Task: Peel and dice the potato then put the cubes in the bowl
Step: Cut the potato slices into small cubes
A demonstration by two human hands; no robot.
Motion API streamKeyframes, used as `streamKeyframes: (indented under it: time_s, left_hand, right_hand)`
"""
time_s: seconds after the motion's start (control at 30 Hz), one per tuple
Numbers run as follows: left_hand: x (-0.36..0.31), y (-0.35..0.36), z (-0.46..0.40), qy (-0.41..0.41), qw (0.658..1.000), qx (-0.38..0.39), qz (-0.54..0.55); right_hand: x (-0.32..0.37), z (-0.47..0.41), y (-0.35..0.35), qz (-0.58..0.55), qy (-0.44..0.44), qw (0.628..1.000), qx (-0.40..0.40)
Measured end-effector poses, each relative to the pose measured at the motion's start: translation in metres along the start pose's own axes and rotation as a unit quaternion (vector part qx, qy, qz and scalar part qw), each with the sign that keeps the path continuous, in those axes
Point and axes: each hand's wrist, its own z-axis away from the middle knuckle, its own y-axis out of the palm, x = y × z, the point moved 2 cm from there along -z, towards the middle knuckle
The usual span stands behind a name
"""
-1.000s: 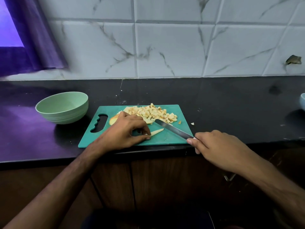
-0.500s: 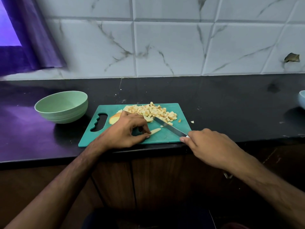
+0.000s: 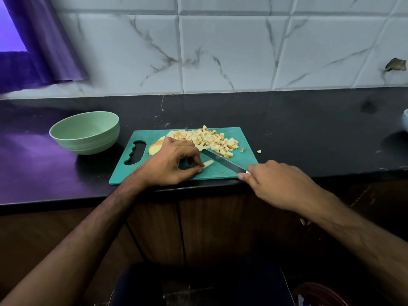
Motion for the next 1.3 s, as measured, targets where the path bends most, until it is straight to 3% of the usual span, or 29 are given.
streamKeyframes:
  time_s: [0.87,1.3]
  left_hand:
    - [0.002,-0.001,0.002,-0.008,1.0,-0.018,0.025]
    - [0.006,0.0,0.002,-0.014,0.999,-0.029,0.019]
  right_hand:
    - [0.015,0.01,0.007,-0.014,0.0,1.0,0.009]
    - [0.01,0.019,-0.005,0.035,-0.004,0.999,0.0]
